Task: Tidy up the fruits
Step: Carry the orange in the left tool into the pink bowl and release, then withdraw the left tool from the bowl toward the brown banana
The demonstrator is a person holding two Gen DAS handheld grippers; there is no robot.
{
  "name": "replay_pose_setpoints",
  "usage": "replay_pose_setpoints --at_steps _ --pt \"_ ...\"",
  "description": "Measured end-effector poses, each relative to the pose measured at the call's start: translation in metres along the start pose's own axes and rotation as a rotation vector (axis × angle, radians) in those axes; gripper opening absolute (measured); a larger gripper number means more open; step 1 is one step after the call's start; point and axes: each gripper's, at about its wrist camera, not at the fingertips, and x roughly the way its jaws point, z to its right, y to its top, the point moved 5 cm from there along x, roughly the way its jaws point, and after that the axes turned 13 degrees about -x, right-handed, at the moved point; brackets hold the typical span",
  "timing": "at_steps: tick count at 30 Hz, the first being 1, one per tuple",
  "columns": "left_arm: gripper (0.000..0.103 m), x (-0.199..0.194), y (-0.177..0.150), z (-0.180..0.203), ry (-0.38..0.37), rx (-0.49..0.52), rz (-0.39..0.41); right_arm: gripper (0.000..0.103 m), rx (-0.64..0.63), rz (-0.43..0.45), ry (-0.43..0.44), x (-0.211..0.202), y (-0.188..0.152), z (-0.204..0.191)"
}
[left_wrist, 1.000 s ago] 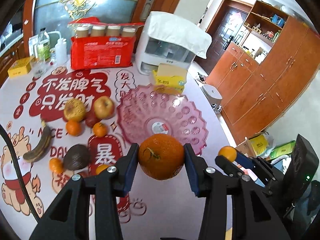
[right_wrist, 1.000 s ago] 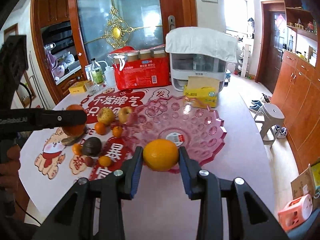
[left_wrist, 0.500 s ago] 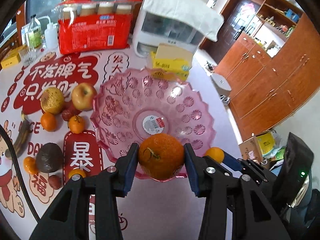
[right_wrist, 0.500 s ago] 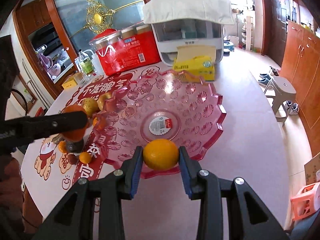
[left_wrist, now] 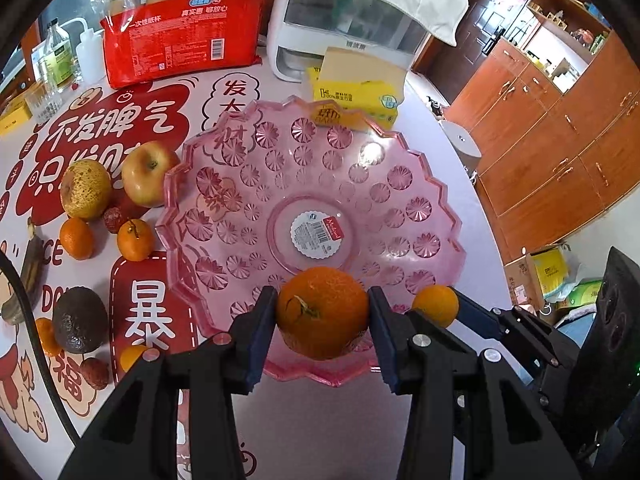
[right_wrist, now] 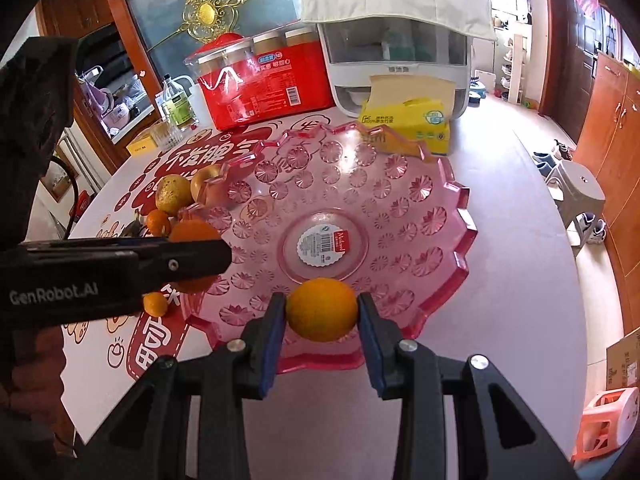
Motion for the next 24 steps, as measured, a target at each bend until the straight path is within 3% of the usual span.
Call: replay_pose_setpoints --at_steps 6,9,13,24 --pt "0.057 -0.005 0.004 -0.002 -0.012 -0.004 0.025 0.037 0.008 -0.015 -0.019 0.000 -0.002 0.003" --pt "0.057 -0.011 0.005 -0.005 -0.017 -0.008 0.037 0.044 0.003 -0.016 -0.027 -0.001 -0.001 0.000" --pt "0.065 -0.022 0.007 -0.016 -0.026 -0.045 0.063 0.049 0.002 -0.008 -0.033 -0.007 0.000 -0.002" --pt "0.067 -0.055 -0.014 -0.068 0.027 -0.173 0.107 0.049 0.065 -0.011 0.017 -0.023 -0.008 -0.014"
